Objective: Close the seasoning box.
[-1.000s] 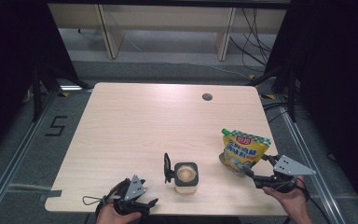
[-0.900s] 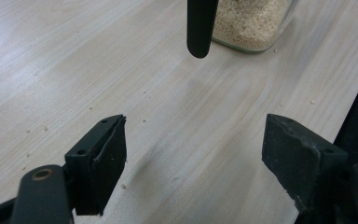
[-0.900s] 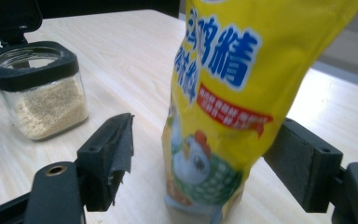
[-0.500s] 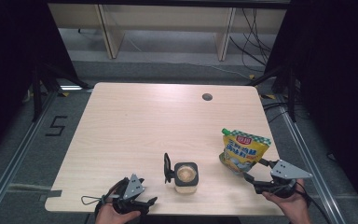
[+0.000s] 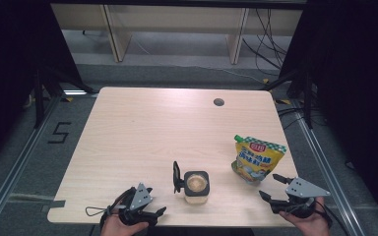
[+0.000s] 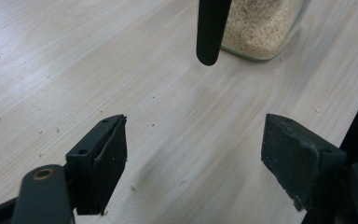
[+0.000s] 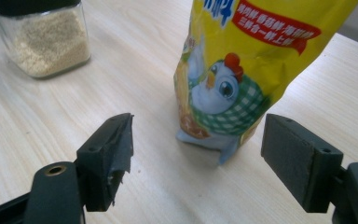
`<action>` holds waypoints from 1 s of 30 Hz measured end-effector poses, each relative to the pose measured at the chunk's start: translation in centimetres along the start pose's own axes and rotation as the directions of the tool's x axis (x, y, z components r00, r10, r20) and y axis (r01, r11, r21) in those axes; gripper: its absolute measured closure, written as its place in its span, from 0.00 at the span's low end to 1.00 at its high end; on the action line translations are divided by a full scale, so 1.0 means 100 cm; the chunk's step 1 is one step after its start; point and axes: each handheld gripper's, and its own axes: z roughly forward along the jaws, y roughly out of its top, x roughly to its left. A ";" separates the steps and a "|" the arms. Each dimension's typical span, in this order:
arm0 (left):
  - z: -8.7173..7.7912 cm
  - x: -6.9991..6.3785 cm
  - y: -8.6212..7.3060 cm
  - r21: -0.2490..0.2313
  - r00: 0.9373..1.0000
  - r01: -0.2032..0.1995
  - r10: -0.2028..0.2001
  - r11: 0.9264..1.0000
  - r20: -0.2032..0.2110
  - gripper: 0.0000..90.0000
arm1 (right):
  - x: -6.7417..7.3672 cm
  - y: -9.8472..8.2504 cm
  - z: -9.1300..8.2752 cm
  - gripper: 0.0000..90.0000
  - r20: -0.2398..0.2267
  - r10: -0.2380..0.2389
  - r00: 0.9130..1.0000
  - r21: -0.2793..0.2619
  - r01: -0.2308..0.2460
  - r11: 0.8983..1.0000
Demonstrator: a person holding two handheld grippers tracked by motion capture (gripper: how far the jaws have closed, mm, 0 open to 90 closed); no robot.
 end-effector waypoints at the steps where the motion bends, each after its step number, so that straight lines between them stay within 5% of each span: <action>1: 0.000 0.000 0.000 0.000 1.000 0.000 0.000 1.000 0.000 0.26 | 0.000 0.001 0.000 0.29 0.001 -0.007 1.000 0.000 0.007 1.000; 3: -0.002 0.000 0.001 -0.010 1.000 0.023 -0.023 1.000 0.009 0.32 | 0.002 0.001 0.001 0.29 -0.009 -0.023 1.000 0.004 0.023 1.000; 6: -0.005 -0.002 0.003 -0.052 0.999 -0.006 0.008 0.999 0.033 0.49 | 0.004 0.001 0.003 0.29 -0.005 -0.051 0.999 0.024 0.051 0.998; 8: -0.007 -0.002 0.004 -0.048 0.998 -0.061 0.063 0.997 0.032 0.65 | 0.005 0.002 0.003 0.30 -0.011 -0.071 0.997 0.020 0.072 0.997; 14: -0.015 -0.004 0.017 -0.096 0.998 -0.060 0.059 0.994 -0.015 0.92 | 0.003 0.002 0.003 0.31 0.002 -0.077 0.997 0.024 0.077 0.997; 20: -0.021 -0.001 0.033 -0.169 0.998 -0.058 0.053 0.984 -0.030 0.99 | 0.005 0.003 0.003 0.31 -0.001 -0.083 0.997 0.027 0.083 0.996; 30: -0.020 0.001 0.065 -0.207 0.997 -0.076 0.073 0.975 -0.020 0.99 | 0.004 0.002 0.002 0.31 0.009 -0.087 0.996 0.029 0.087 0.996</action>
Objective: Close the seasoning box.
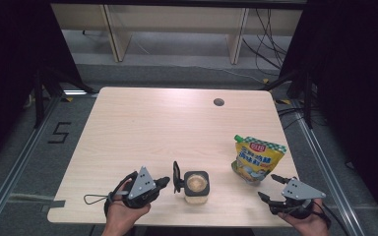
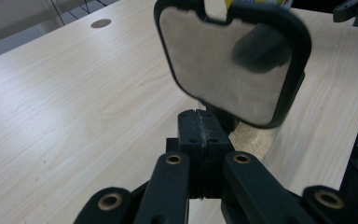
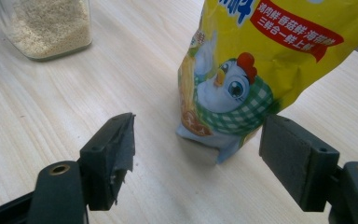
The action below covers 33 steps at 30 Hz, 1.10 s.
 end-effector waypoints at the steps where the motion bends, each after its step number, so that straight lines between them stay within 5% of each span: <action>1: 0.001 -0.002 0.002 -0.005 1.000 0.002 -0.002 1.000 0.001 0.99 | 0.000 0.000 0.000 0.31 -0.001 -0.003 1.000 0.001 0.003 1.000; 7: 0.002 -0.011 0.012 0.021 0.999 -0.048 0.048 0.999 0.010 1.00 | 0.001 -0.001 -0.001 0.31 0.005 0.009 1.000 0.010 -0.009 1.000; 18: -0.001 -0.009 0.031 -0.003 0.998 -0.058 0.058 0.998 0.021 0.99 | 0.001 0.000 -0.001 0.31 0.007 -0.007 1.000 0.010 0.006 1.000; 27: 0.030 -0.024 0.042 0.023 0.991 -0.096 0.094 0.995 0.097 0.99 | 0.000 0.000 -0.002 0.31 0.010 -0.014 1.000 0.008 0.014 1.000; 33: 0.044 -0.031 0.040 0.041 0.989 -0.081 0.076 0.996 0.127 0.99 | 0.000 0.000 -0.001 0.31 0.002 -0.026 1.000 0.008 0.026 1.000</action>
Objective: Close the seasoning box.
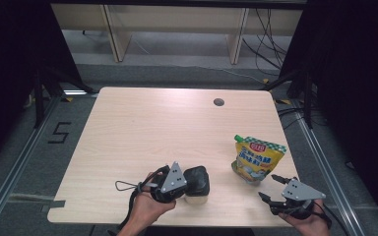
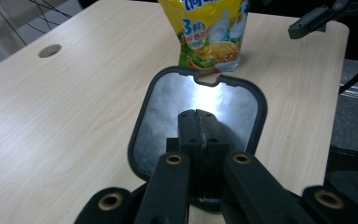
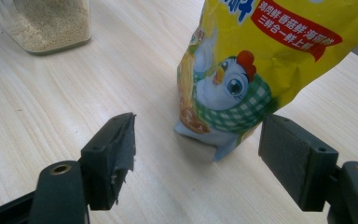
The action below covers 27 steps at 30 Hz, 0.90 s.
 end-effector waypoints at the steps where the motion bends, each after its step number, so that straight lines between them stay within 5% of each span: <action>1: 0.002 -0.001 0.000 0.014 1.000 -0.008 0.008 1.000 0.009 0.99 | 0.000 0.000 0.000 0.31 -0.001 0.001 1.000 -0.001 -0.001 1.000; 14: 0.011 -0.005 -0.004 0.015 1.000 -0.005 0.005 1.000 0.030 0.99 | 0.001 0.000 0.000 0.31 -0.006 -0.004 1.000 0.002 0.004 1.000; 17: 0.011 -0.005 -0.004 -0.001 0.999 0.032 -0.031 1.000 0.040 0.95 | 0.001 0.001 0.000 0.31 -0.007 -0.007 1.000 0.004 0.007 1.000; 18: 0.009 -0.003 -0.003 0.014 0.999 0.006 -0.007 1.000 0.043 0.92 | 0.001 0.001 0.000 0.31 -0.008 -0.007 1.000 0.005 0.007 1.000; 21: 0.007 -0.002 -0.002 -0.022 0.996 0.068 -0.066 0.997 0.055 0.82 | 0.001 0.001 0.000 0.31 -0.007 -0.009 1.000 0.005 0.009 1.000; 27: -0.003 0.004 0.002 -0.085 0.994 0.087 -0.081 0.993 0.079 0.63 | 0.002 0.000 0.001 0.31 -0.006 -0.004 1.000 0.003 0.004 1.000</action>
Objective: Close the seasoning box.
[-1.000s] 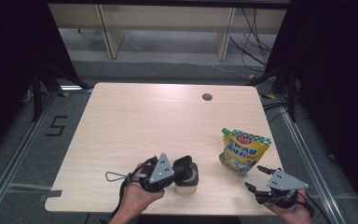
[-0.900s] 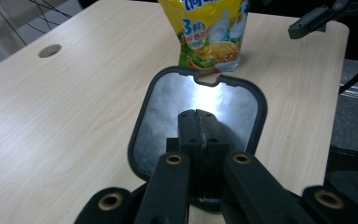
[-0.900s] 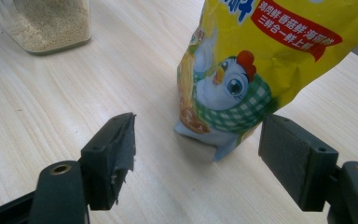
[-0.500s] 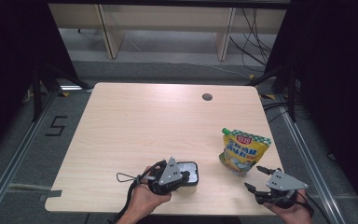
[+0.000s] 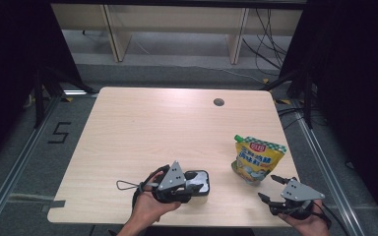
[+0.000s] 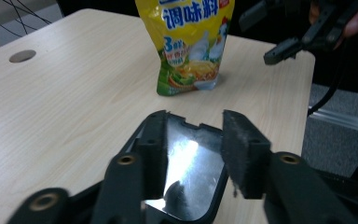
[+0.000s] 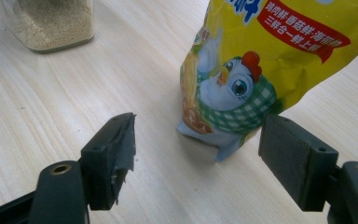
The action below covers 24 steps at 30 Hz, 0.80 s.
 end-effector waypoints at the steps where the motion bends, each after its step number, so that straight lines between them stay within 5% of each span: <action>1: -0.002 0.001 0.000 0.003 1.000 0.002 -0.002 1.000 0.003 0.61 | 0.000 0.000 0.000 0.31 0.001 -0.002 1.000 0.001 0.002 1.000; 11: -0.029 0.013 -0.014 -0.011 0.996 0.063 -0.064 0.998 -0.062 0.44 | 0.001 0.000 0.001 0.31 -0.001 -0.009 1.000 0.007 0.009 1.000; 24: -0.049 0.018 -0.070 0.051 0.987 0.144 -0.140 0.988 -0.076 0.36 | 0.000 -0.001 0.002 0.31 -0.006 -0.009 1.000 0.014 0.009 1.000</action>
